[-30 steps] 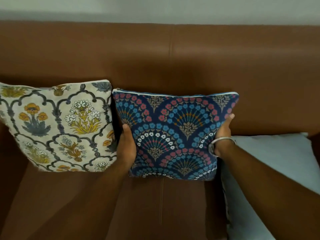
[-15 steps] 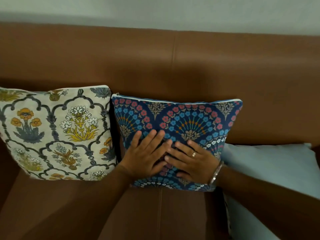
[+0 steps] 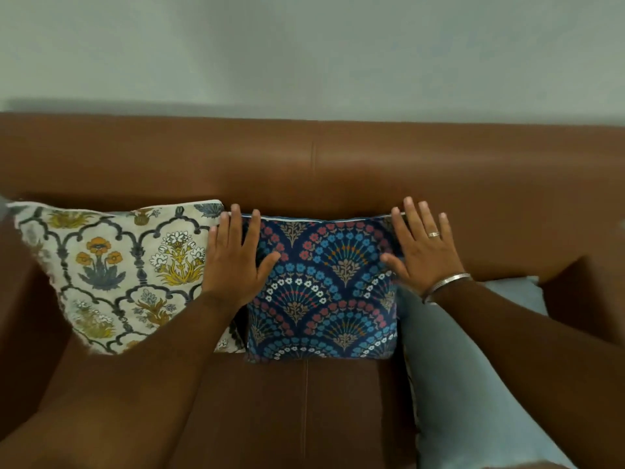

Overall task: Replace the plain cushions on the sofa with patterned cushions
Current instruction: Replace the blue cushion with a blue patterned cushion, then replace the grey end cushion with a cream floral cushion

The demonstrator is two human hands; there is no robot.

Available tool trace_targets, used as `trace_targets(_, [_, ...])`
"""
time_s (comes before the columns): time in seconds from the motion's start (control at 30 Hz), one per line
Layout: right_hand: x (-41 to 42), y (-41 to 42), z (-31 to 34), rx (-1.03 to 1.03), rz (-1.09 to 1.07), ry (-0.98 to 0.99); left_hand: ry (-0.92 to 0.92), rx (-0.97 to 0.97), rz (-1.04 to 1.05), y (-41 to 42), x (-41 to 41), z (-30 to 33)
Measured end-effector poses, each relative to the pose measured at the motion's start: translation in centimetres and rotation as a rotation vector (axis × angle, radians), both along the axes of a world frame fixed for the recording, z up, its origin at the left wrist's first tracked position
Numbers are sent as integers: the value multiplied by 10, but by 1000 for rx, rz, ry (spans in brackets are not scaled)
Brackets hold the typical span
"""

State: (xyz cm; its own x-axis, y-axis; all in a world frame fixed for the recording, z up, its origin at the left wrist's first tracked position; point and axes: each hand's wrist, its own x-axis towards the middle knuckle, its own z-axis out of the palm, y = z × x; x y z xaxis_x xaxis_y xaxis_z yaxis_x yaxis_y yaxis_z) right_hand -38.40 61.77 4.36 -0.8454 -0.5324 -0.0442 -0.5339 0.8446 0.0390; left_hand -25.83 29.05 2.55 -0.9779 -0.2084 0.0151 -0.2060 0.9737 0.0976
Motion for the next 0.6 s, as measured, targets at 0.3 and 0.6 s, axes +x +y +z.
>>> trace_targets(0.3, [82,206,-36,-285,-541,-337,-149,504,-60,224,43,-18])
trace_targets(0.6, [87,356,-131,-561,-1126,-962,-332,1228,773,405,69,-115])
